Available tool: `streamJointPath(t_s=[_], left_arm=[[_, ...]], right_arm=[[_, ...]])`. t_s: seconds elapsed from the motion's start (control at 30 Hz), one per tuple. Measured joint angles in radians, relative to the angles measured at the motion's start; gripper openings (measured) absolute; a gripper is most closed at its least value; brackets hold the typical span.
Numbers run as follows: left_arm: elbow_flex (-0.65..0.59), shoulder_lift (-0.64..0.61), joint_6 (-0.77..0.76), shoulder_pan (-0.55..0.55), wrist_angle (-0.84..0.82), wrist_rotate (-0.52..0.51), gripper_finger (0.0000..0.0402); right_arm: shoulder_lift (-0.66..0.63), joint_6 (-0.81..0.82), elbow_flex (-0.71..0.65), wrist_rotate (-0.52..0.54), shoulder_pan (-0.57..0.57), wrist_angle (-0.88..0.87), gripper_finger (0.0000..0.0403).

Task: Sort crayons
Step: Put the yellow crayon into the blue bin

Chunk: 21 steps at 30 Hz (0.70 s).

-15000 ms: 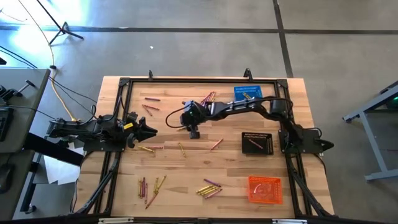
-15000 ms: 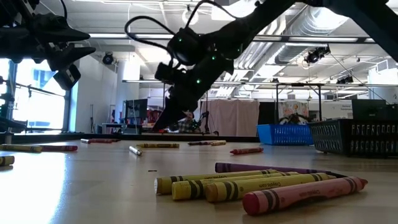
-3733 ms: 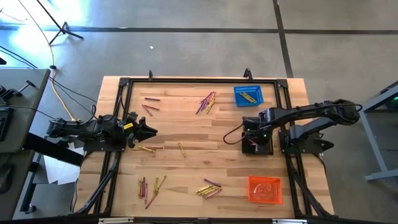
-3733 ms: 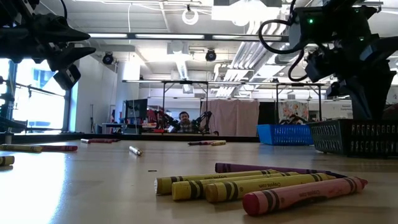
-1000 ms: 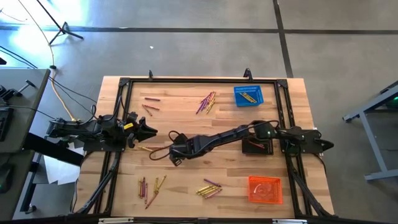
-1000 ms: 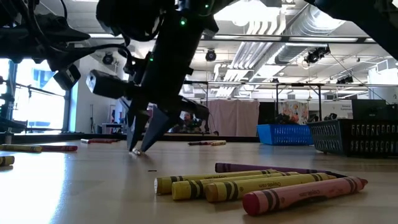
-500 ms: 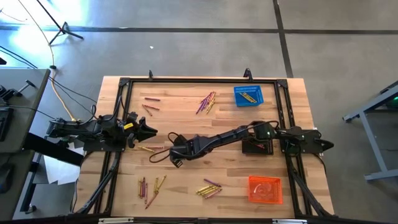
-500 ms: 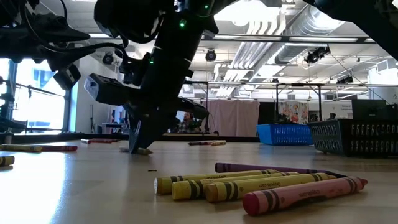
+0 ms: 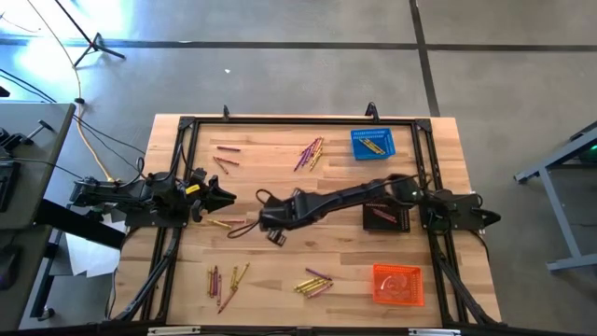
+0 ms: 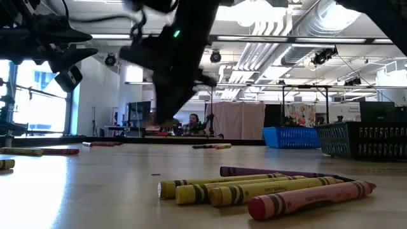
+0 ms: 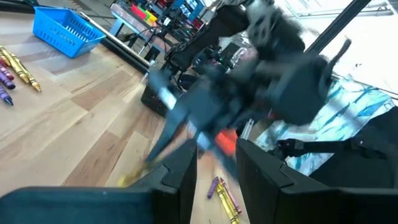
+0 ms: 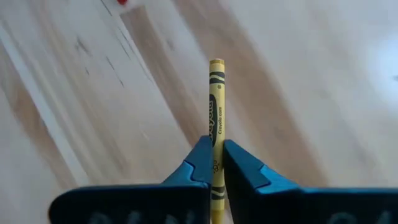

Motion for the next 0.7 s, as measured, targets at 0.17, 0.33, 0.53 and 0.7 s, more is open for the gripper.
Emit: streamJointPath(t_s=[0.17, 0.33, 0.53, 0.7], left_arm=[[0.000, 0.000, 0.000, 0.000, 0.000, 0.000, 0.0099], [0.000, 0.000, 0.000, 0.000, 0.000, 0.000, 0.0099], [0.000, 0.001, 0.000, 0.000, -0.001, 0.000, 0.0099], [0.000, 0.001, 0.000, 0.000, 0.000, -0.001, 0.0099]], right_arm=[[-0.121, -0.095, 0.000, 0.007, -0.008, -0.220, 0.0013], [-0.227, -0.176, 0.001, 0.049, -0.050, -0.474, 0.0012], [-0.393, -0.214, -0.013, 0.085, -0.179, -0.580, 0.0012], [-0.619, -0.196, -0.194, 0.088, -0.355, -0.547, 0.0012]])
